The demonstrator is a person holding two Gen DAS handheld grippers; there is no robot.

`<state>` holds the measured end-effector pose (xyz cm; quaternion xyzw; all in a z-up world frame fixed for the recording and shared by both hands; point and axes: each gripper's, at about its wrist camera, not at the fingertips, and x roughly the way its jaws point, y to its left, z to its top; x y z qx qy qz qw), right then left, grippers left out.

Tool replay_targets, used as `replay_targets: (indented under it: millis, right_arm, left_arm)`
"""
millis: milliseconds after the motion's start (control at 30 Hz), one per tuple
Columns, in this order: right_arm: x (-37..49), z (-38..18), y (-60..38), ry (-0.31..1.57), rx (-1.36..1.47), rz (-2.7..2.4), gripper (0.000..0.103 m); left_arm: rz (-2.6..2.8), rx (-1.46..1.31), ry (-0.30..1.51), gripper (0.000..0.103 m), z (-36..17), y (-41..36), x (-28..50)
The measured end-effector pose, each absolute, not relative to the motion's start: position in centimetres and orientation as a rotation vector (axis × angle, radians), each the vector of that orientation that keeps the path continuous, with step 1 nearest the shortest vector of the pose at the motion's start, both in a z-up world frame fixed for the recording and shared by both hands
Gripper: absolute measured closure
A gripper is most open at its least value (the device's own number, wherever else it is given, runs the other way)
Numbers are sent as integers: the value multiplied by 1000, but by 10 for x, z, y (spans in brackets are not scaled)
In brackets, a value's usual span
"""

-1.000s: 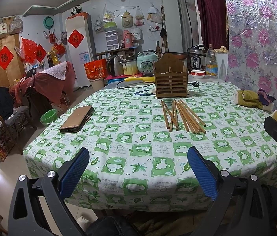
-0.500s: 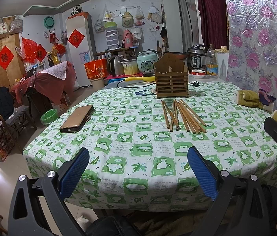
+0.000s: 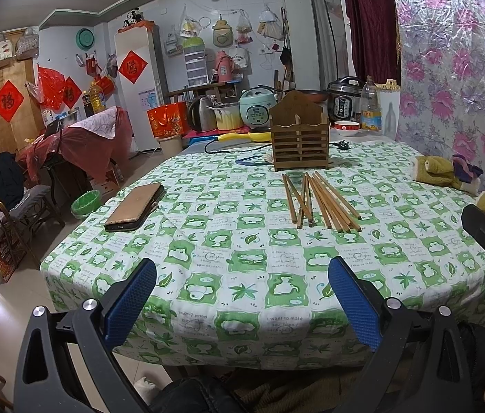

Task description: Organize utensils

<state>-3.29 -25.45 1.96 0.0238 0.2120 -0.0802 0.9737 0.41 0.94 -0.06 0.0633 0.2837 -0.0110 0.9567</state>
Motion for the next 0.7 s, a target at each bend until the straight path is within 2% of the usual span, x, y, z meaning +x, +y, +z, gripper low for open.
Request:
replay_targets:
  millis: [400, 700]
  right_arm:
    - [-8, -3, -259, 510, 64, -152, 6]
    - [56, -35, -278, 669, 68, -162, 6]
  left_arm:
    - [-15, 143, 627, 5, -22, 16, 21]
    - [16, 168, 805, 5, -57, 15, 97]
